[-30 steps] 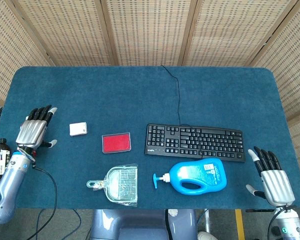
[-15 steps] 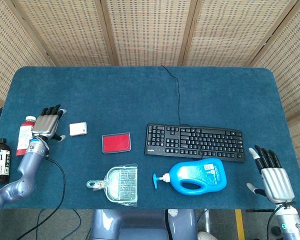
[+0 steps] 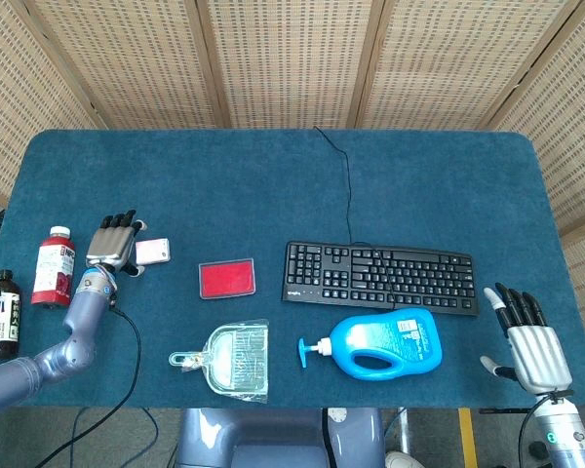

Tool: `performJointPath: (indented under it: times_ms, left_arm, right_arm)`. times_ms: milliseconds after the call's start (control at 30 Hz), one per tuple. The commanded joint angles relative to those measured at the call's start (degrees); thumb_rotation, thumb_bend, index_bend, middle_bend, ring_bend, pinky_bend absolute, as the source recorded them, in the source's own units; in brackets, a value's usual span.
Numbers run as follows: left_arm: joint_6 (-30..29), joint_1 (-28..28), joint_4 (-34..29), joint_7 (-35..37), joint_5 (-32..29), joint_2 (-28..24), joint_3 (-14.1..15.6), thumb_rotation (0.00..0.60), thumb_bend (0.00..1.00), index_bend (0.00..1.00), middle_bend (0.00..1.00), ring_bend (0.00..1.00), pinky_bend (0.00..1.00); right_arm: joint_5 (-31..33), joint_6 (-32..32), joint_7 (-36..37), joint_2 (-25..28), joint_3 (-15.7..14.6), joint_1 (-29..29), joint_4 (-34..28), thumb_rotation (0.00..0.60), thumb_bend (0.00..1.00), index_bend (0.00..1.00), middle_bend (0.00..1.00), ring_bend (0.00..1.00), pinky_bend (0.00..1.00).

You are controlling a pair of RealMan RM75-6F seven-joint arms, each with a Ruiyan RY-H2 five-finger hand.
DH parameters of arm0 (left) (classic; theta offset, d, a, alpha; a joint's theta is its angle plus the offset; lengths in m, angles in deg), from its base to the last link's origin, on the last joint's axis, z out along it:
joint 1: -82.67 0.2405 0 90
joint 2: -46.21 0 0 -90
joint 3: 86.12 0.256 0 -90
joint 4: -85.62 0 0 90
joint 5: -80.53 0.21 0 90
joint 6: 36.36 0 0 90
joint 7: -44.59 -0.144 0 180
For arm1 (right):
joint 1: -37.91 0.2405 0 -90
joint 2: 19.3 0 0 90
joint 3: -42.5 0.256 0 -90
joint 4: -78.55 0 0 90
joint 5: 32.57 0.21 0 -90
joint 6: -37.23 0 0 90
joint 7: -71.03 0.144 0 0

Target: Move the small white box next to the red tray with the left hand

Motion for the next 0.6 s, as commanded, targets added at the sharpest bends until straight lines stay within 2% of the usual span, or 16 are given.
performJointPath:
  times_ms: [33, 400, 600]
  left_arm:
    - [0.24, -0.50, 1.14, 0.06, -0.61, 1.01, 0.43, 0.600, 0.24, 0.21, 0.00, 0.00, 0.00]
    - [0.90, -1.87, 5.96, 0.54, -2.18, 4.37, 1.20, 0.600, 0.25, 0.25, 0.00, 0.00, 0.00]
    - [0.85, -2.19, 7.92, 1.00, -2.05, 6.05, 1.54, 0.600, 0.32, 0.39, 0.00, 0.00, 0.00]
  right_arm:
    - [-0.02, 0.00, 0.04, 0.00, -0.01, 0.02, 0.02, 0.600, 0.00, 0.01, 0.00, 0.00, 0.00]
    - [0.54, -0.37, 0.24, -0.08, 0.11, 0.18, 0.27, 0.600, 0.00, 0.01, 0.00, 0.00, 0.00]
    - [0.73, -0.55, 0.22, -0.12, 0.15, 0.28, 0.27, 0.600, 0.00, 0.01, 0.00, 0.00, 0.00]
